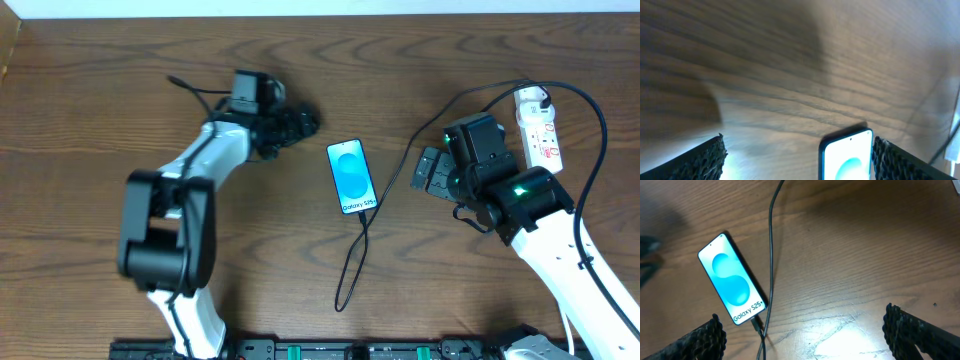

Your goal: Plug charger to phone and switch on socket

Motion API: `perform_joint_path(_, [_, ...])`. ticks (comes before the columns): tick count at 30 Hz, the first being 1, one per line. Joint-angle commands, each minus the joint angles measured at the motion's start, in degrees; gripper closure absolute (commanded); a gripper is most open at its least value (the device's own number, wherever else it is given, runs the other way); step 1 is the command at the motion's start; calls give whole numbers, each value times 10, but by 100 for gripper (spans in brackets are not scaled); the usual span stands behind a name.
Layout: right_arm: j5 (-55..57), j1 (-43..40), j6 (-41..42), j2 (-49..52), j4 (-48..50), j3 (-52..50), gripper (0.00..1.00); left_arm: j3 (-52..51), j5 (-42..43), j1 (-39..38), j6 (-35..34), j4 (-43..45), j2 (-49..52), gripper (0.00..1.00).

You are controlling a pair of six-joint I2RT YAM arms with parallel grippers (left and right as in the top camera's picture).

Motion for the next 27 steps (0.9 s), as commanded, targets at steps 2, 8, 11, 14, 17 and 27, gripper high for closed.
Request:
perform_joint_path(2, [12,0,5,-6,-2,3,1,0,-35,35,60,-39,-98,7])
perform_joint_path(8, [12,0,5,-6,0,3,1,0,-141,61,113,-131,-200,7])
perform_joint_path(11, [12,0,5,-5,0,3,1,0,-184,62,149,-179,-250,7])
perform_joint_path(14, [12,0,5,-5,0,3,1,0,-224,62,174,-225,-294,7])
perform_joint_path(17, [12,0,5,-5,0,3,1,0,-270,62,175,-265,-336,7])
perform_joint_path(27, [11,0,5,-5,-1,3,1,0,-282,62,175,-292,-436,7])
